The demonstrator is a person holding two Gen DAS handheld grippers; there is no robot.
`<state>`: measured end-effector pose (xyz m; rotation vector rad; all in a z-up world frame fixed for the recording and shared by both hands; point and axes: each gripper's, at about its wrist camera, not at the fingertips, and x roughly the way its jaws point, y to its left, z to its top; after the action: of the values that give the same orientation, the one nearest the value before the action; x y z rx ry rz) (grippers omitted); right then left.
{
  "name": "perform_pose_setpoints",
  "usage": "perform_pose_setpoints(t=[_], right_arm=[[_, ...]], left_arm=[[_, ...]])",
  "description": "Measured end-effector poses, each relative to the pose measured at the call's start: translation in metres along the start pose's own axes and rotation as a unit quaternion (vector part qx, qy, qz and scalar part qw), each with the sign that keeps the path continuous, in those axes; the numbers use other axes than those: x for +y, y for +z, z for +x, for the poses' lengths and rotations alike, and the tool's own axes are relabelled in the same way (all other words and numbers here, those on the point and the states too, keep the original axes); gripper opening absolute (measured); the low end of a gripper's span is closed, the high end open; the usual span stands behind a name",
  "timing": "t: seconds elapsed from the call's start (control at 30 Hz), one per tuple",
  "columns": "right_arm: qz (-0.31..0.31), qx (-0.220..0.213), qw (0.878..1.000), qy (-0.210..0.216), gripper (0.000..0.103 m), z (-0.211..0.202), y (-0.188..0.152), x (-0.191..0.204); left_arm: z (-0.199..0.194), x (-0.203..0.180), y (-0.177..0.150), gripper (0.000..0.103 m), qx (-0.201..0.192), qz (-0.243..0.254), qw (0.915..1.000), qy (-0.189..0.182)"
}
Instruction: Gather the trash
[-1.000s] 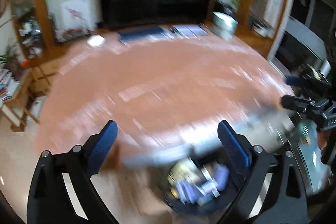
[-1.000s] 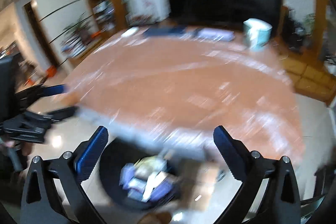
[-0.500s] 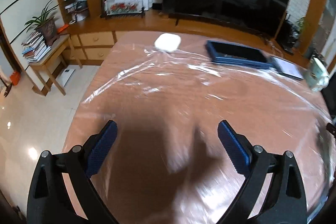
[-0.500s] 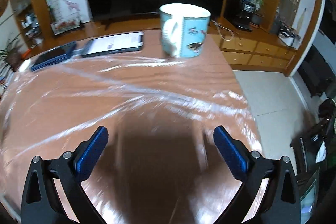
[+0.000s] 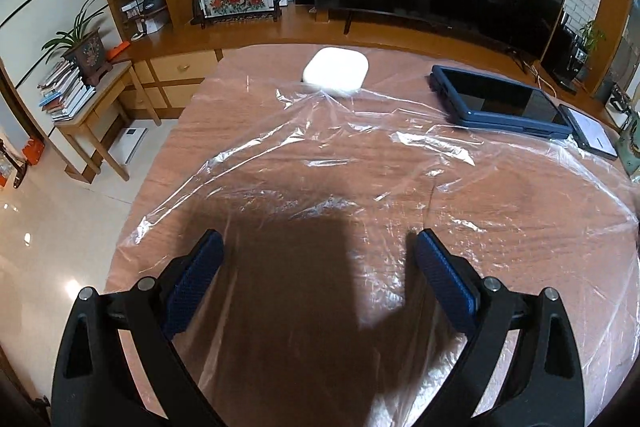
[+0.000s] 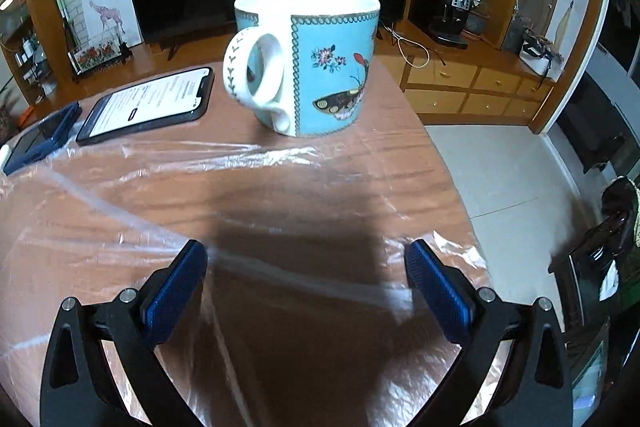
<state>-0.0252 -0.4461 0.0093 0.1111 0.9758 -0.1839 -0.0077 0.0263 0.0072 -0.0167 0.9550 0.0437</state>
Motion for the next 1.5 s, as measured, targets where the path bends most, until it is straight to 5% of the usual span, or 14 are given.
perform_pose_setpoints(t=[1.5], right_arm=[[0.000,0.001,1.000,-0.001,0.099,0.0015,0.0010,-0.0002]], left_arm=[[0.0032,-0.0020,0.0062,0.102,0.005,0.000,1.0000,-0.001]])
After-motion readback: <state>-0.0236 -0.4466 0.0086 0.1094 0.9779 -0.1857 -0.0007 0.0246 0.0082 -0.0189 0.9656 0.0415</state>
